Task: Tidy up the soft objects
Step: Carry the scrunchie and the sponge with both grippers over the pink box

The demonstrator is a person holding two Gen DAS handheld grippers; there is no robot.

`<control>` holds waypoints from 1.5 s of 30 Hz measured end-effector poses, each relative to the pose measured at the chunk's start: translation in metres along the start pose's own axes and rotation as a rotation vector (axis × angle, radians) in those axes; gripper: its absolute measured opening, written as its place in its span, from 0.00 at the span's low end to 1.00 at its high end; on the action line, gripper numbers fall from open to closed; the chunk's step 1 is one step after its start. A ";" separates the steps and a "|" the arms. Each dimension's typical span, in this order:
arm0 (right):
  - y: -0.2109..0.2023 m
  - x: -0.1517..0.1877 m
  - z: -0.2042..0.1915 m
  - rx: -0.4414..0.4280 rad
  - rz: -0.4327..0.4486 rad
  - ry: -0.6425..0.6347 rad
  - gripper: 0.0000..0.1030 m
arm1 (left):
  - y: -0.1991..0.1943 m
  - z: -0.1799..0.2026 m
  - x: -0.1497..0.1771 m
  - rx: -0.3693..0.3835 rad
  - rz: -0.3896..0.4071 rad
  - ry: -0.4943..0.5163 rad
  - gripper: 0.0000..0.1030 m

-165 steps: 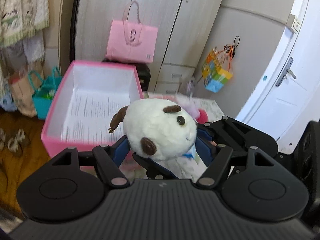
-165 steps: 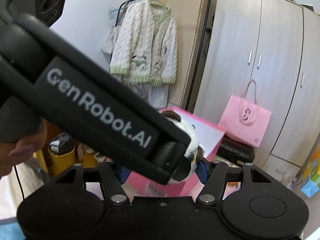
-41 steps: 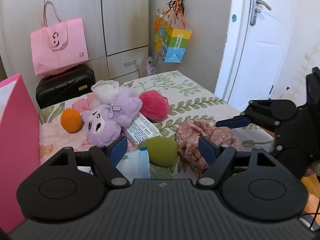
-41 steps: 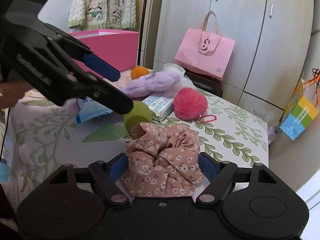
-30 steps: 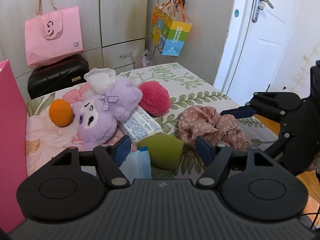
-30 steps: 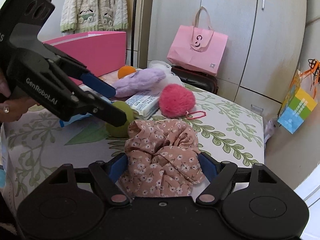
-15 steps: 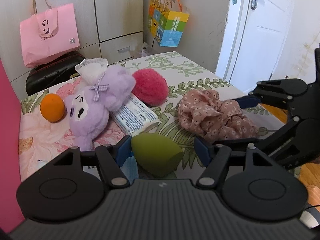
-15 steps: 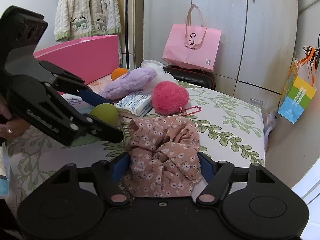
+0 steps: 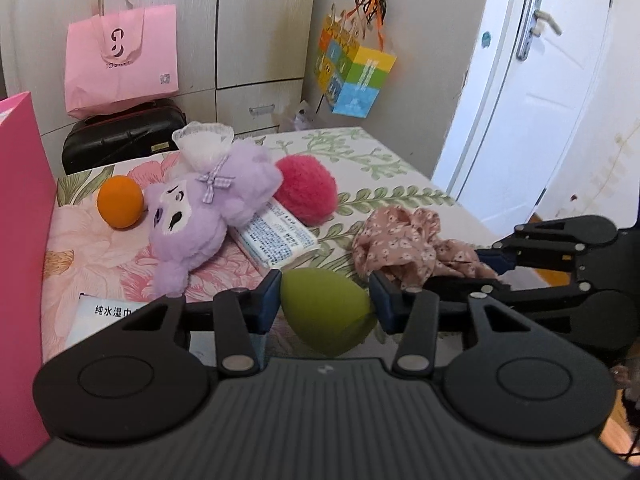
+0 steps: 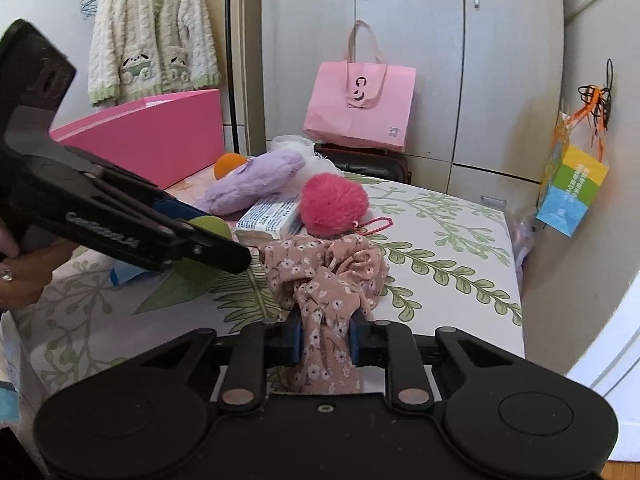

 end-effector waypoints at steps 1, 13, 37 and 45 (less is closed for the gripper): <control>-0.002 0.000 0.000 0.004 0.001 -0.003 0.24 | -0.003 0.002 0.000 0.003 0.005 -0.002 0.45; -0.024 0.000 -0.007 -0.007 -0.078 0.027 0.24 | -0.035 0.015 0.017 0.042 -0.053 -0.039 0.45; -0.085 -0.005 -0.119 -0.362 -0.235 0.015 0.24 | -0.159 -0.021 0.081 -0.032 -0.135 -0.151 0.45; -0.083 -0.035 -0.170 -0.511 -0.261 -0.036 0.24 | -0.212 -0.039 0.088 -0.064 -0.147 -0.184 0.45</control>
Point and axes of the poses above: each gripper's, at about its wrist camera, not at the fingertips, and y roughly the way its jaws point, z to its right, x to its underside, the point moved 8 cm from there along y, roughly the way its jaws point, and after that the axes turned 8 degrees about x, right-handed, at the moved point
